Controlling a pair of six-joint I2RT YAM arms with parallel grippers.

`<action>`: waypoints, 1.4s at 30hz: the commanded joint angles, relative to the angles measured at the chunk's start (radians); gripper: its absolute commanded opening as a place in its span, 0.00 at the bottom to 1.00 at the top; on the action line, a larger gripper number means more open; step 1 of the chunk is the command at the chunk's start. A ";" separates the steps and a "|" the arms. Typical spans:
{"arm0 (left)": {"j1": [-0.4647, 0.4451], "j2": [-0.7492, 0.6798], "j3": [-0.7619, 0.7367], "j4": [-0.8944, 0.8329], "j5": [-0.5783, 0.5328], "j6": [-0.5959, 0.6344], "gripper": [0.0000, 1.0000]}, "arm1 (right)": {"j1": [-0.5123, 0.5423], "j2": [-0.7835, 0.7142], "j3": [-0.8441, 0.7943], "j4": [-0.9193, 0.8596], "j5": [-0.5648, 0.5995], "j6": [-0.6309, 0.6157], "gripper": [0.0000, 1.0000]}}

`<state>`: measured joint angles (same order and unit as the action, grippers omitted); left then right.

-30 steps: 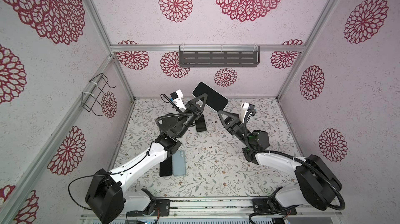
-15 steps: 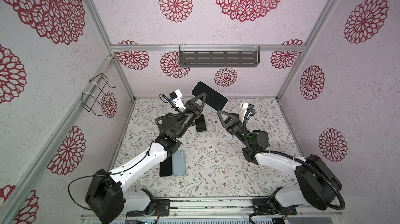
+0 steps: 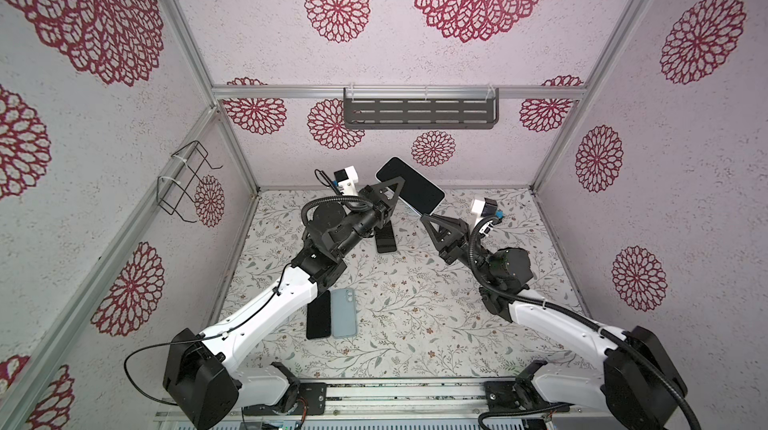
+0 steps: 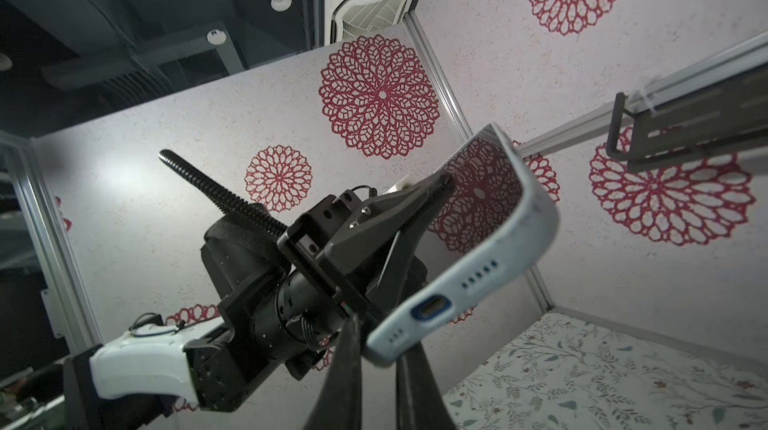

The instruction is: Take the phone out of the phone case

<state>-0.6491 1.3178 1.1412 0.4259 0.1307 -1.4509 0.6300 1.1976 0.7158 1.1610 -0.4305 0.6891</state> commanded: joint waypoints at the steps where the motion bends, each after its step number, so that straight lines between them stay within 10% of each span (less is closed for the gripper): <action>1: -0.017 -0.006 0.027 -0.091 0.103 -0.030 0.00 | -0.071 -0.029 0.070 -0.171 -0.032 -0.280 0.00; 17: 0.017 0.081 0.100 -0.073 0.301 -0.093 0.00 | -0.113 -0.170 0.090 -0.415 0.067 -0.557 0.00; 21: 0.119 0.059 0.134 -0.121 0.407 -0.057 0.00 | -0.123 -0.313 -0.059 -0.424 0.067 -0.529 0.41; 26: 0.229 0.077 0.322 -0.398 0.658 0.200 0.00 | -0.185 -0.417 -0.064 -0.588 -0.038 -0.442 0.67; 33: 0.242 0.186 0.617 -0.944 0.846 0.725 0.00 | -0.211 -0.314 0.041 -0.579 -0.306 -0.312 0.76; 42: 0.234 0.215 0.630 -0.915 0.909 0.780 0.00 | -0.201 -0.214 0.090 -0.445 -0.455 -0.187 0.73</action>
<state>-0.4099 1.5425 1.7664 -0.5148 0.9871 -0.7273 0.4244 0.9840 0.7666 0.6052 -0.8001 0.4267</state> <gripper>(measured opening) 0.131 0.731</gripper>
